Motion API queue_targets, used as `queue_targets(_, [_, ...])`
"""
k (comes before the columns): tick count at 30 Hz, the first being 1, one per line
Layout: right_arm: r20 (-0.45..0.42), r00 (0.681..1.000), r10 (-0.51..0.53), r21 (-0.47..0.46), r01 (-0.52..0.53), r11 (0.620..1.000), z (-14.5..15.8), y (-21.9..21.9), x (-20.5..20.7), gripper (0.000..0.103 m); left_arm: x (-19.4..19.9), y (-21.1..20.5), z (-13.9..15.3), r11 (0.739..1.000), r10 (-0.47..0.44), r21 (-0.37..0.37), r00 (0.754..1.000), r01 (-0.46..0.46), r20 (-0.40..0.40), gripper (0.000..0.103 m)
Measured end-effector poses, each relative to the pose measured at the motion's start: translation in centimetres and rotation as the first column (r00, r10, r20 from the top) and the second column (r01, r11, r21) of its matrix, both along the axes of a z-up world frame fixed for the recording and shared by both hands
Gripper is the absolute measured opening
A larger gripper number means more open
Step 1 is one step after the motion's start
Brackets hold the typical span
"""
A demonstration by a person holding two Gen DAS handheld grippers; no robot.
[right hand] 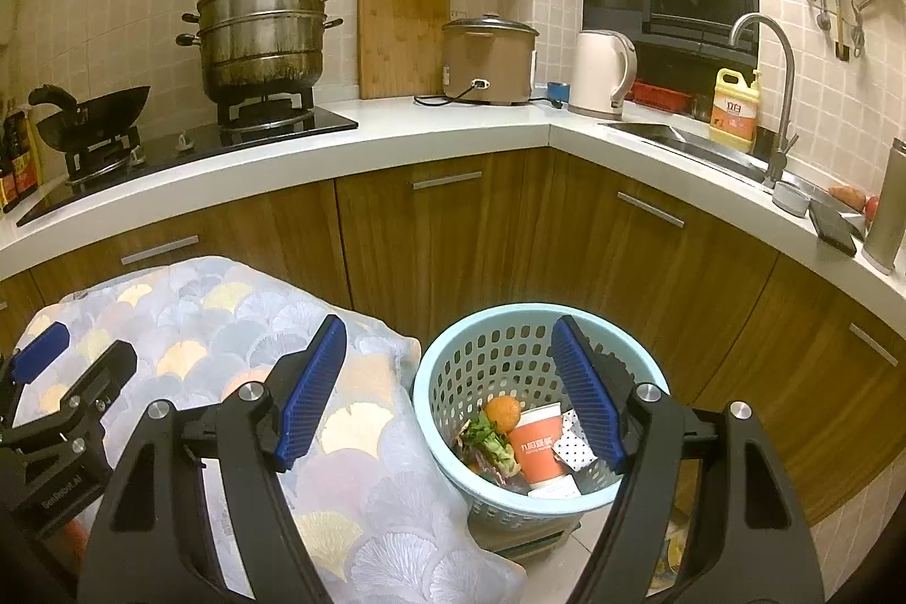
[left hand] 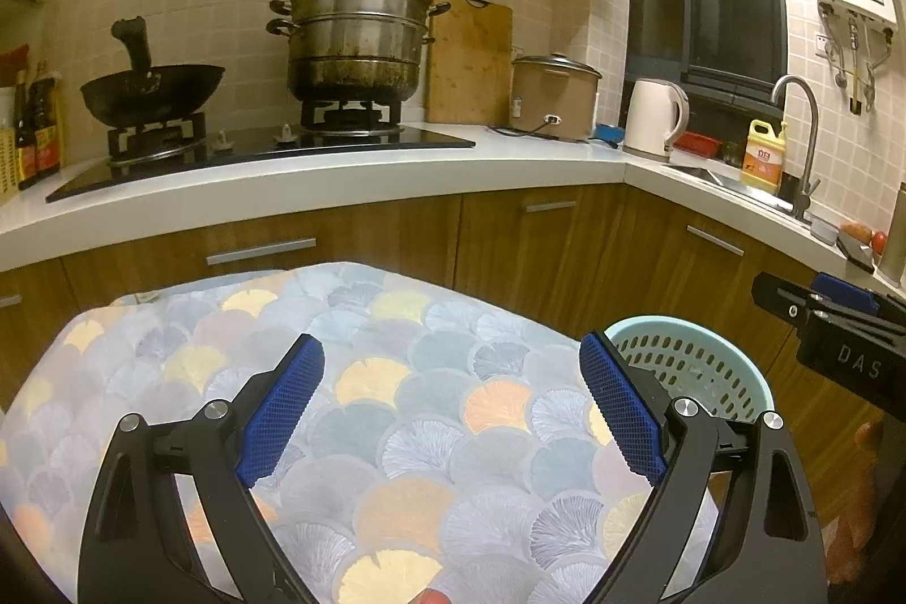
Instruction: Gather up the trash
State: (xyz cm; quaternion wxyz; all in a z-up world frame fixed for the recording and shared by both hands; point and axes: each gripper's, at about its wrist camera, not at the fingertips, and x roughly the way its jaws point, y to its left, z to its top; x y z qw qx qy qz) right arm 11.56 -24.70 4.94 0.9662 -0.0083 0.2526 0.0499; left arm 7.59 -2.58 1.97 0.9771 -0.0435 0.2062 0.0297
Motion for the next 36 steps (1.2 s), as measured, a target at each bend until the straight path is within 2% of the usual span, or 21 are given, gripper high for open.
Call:
queue_targets(16, [-0.001,1.0,0.013,0.011,-0.013,1.0,-0.02,0.17,0.21,0.071,-0.04,0.02,0.04,1.0,0.004,0.0,1.0,-0.004,0.002,0.089])
queue_targets(36, [-0.018,1.0,0.022,0.016,-0.022,1.0,-0.75,0.4,0.3,0.071,-0.45,0.11,0.48,1.0,0.03,-0.001,0.999,-0.03,0.012,0.095])
